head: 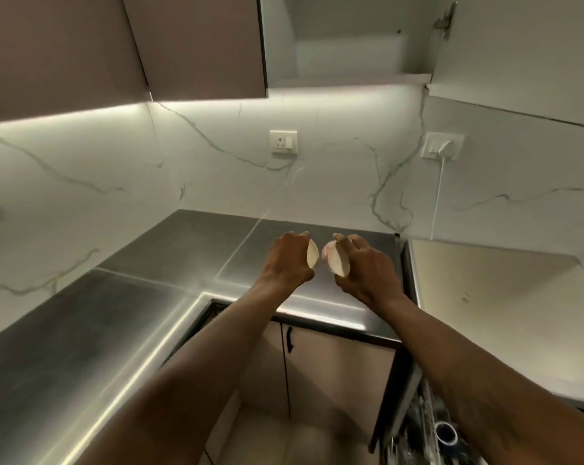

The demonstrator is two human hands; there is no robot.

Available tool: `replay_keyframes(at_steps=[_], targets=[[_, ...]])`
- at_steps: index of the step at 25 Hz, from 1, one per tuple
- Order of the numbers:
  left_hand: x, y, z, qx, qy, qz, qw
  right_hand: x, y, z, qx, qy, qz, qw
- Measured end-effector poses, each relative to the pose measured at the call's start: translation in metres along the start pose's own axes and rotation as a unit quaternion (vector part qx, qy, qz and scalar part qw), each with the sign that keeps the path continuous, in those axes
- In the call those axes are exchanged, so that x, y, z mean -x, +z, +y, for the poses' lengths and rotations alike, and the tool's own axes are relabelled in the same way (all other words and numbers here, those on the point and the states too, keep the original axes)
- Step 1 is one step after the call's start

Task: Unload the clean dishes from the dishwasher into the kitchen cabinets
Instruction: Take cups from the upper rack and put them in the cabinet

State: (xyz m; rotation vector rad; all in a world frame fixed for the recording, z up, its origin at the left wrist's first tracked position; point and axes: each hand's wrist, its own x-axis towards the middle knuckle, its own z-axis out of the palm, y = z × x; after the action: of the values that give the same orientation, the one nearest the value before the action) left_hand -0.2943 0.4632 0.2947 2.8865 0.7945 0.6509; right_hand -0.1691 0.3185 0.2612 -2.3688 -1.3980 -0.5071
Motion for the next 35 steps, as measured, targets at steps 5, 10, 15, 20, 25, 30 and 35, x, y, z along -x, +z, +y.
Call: replay_keyframes(at_steps=[5,10,15,20,25,30,35], targets=[[-0.087,-0.038,-0.021,-0.015,0.017,0.106,0.994,-0.086,-0.020,0.001,-0.032,-0.006,0.096,0.995],[-0.164,-0.091,-0.039,-0.030,0.054,0.178,0.982,-0.169,-0.055,-0.006,-0.021,-0.007,0.185,0.982],[-0.237,-0.131,-0.062,0.039,0.072,0.247,0.966,-0.246,-0.087,-0.017,-0.002,-0.021,0.266,0.964],[-0.305,-0.168,-0.081,0.047,0.138,0.309,0.940,-0.313,-0.118,-0.025,0.033,-0.028,0.329,0.943],[-0.354,-0.200,-0.078,0.049,0.184,0.342,0.920,-0.369,-0.152,-0.016,0.059,-0.037,0.379,0.923],[-0.395,-0.254,-0.064,0.050,0.213,0.415,0.883,-0.424,-0.199,-0.005,0.088,-0.076,0.435,0.893],[-0.435,-0.313,-0.046,0.062,0.233,0.498,0.833,-0.472,-0.250,0.007,0.087,-0.113,0.487,0.862]])
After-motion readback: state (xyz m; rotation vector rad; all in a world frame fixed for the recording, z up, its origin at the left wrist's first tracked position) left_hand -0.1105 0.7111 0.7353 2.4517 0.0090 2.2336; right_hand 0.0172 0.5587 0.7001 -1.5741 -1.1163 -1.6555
